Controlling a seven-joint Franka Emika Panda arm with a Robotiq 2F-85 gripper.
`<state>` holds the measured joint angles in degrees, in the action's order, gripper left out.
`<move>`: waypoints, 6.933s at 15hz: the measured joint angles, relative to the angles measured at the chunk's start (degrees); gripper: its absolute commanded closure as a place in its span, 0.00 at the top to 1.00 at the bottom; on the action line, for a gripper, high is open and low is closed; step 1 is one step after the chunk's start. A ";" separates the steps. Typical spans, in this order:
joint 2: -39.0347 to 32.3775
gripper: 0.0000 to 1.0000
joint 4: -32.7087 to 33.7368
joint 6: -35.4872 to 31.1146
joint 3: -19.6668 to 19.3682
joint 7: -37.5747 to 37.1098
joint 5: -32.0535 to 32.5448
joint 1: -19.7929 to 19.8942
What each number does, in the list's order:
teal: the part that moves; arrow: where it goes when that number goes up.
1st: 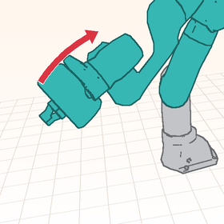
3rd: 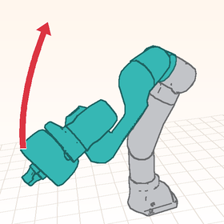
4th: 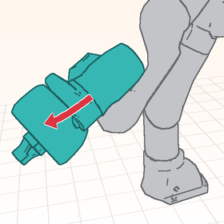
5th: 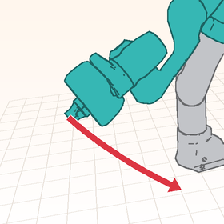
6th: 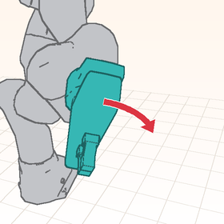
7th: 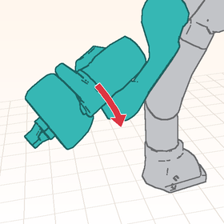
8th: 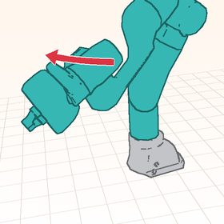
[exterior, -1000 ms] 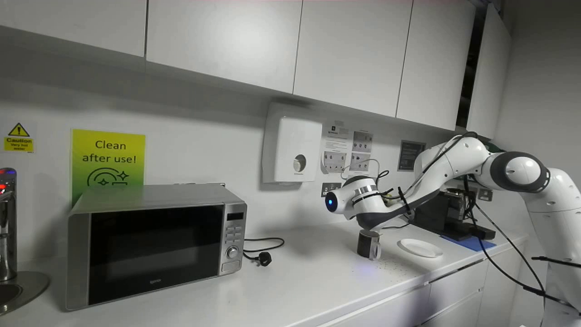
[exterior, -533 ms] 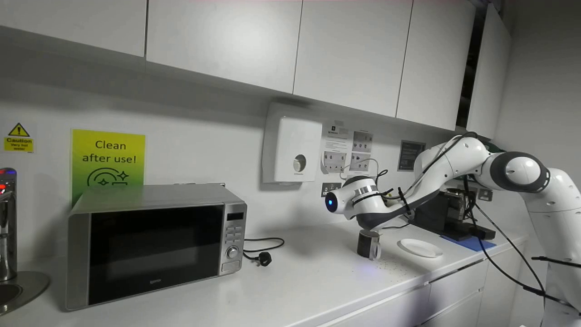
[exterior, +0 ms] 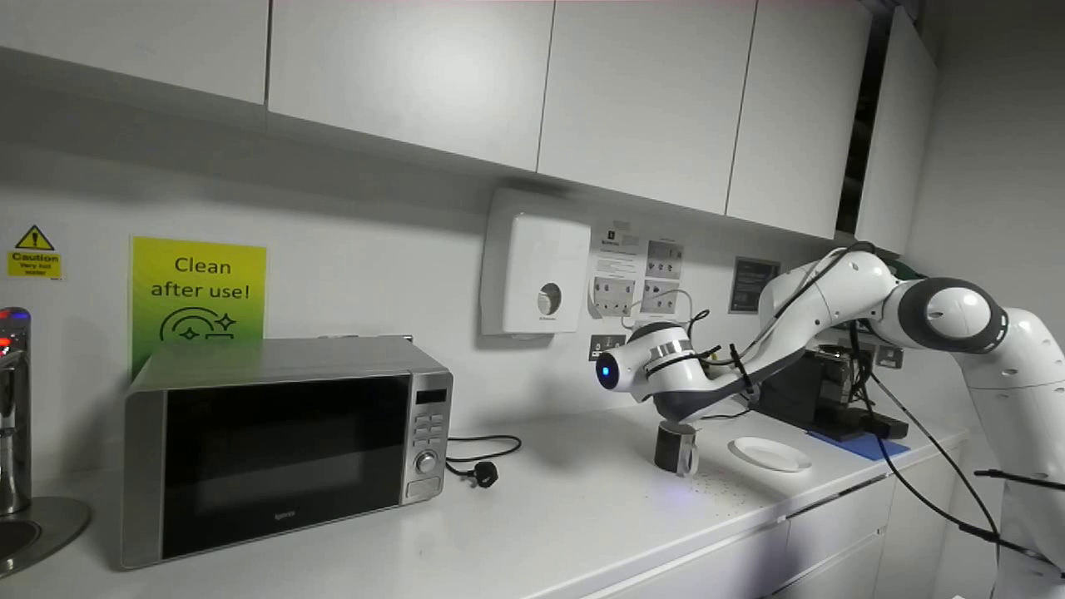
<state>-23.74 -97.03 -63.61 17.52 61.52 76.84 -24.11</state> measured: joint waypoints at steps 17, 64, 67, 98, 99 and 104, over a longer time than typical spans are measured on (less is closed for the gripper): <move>-1.65 0.05 0.40 0.00 -0.39 2.44 3.52 0.01; -4.56 0.05 5.50 0.00 -0.57 -3.28 2.45 -0.53; -3.48 0.05 5.41 0.00 -0.57 -5.12 1.18 -0.43; 7.33 0.05 4.07 -13.93 -1.38 -32.54 -15.95 8.66; 7.95 0.05 3.56 -15.04 -1.53 -33.58 -16.87 9.10; 10.86 0.05 0.73 -21.87 -3.03 -38.76 -21.72 11.07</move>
<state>-12.88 -96.30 -85.48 14.49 22.76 55.12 -13.04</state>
